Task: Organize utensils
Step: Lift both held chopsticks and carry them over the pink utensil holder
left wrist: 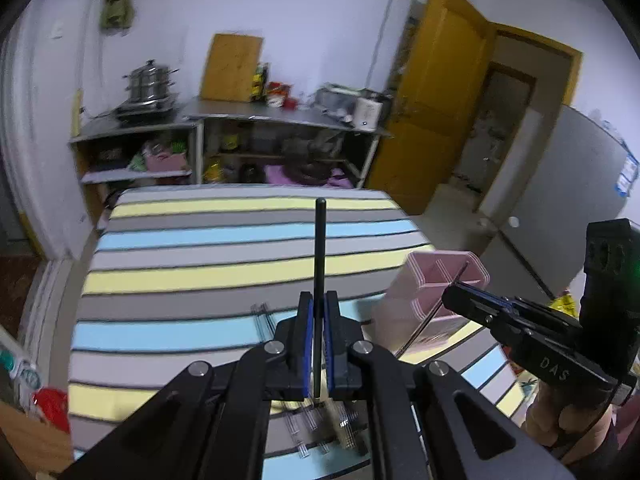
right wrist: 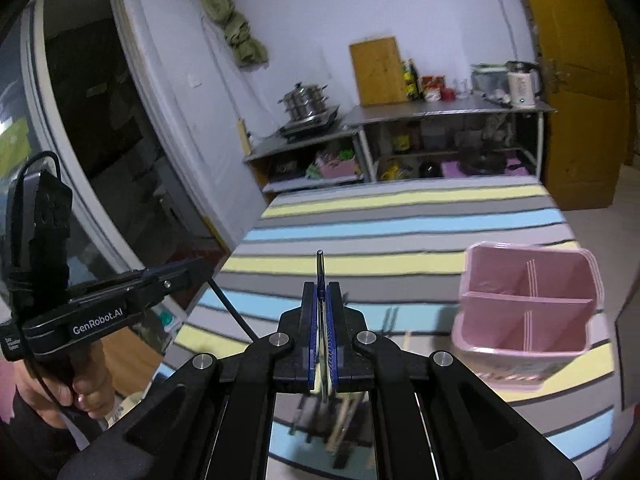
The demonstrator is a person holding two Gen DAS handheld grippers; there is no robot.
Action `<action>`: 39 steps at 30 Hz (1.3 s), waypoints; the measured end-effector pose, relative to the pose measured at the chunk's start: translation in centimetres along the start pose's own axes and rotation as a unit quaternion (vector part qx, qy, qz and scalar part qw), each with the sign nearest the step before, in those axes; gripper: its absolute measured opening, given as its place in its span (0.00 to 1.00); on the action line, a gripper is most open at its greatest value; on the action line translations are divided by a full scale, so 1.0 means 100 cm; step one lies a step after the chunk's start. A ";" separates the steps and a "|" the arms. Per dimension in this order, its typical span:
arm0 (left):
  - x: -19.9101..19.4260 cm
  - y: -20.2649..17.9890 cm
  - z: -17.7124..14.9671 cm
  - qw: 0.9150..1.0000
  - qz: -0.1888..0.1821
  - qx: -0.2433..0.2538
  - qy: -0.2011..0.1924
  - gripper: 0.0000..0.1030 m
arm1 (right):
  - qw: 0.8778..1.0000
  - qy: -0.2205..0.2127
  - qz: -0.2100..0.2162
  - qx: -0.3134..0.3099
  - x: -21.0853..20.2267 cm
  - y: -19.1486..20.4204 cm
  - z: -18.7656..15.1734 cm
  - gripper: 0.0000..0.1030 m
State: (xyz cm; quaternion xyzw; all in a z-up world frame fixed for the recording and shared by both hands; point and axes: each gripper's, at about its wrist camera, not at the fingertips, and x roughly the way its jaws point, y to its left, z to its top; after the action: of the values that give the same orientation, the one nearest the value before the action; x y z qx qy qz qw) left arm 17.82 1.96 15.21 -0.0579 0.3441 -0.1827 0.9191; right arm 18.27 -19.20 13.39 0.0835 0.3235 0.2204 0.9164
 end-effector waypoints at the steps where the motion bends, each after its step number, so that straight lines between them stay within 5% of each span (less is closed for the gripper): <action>1: 0.001 -0.005 0.004 1.000 -0.007 0.003 -0.003 0.05 | 1.000 -0.006 -0.004 0.002 -0.006 -0.004 0.004 0.05; 17: 0.041 -0.078 0.066 0.995 -0.089 0.033 -0.040 0.05 | 0.990 -0.102 -0.091 0.029 -0.072 -0.071 0.063 0.05; 39: 0.109 -0.082 0.024 0.995 -0.095 0.035 0.014 0.06 | 0.992 -0.017 -0.103 0.076 0.001 -0.128 0.006 0.05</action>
State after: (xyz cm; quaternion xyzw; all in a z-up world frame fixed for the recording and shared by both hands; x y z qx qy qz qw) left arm 24.53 -9.78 12.30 -0.0560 0.3429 -0.2817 0.8944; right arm 23.22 -30.56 10.01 0.1224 0.3308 0.0985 0.9305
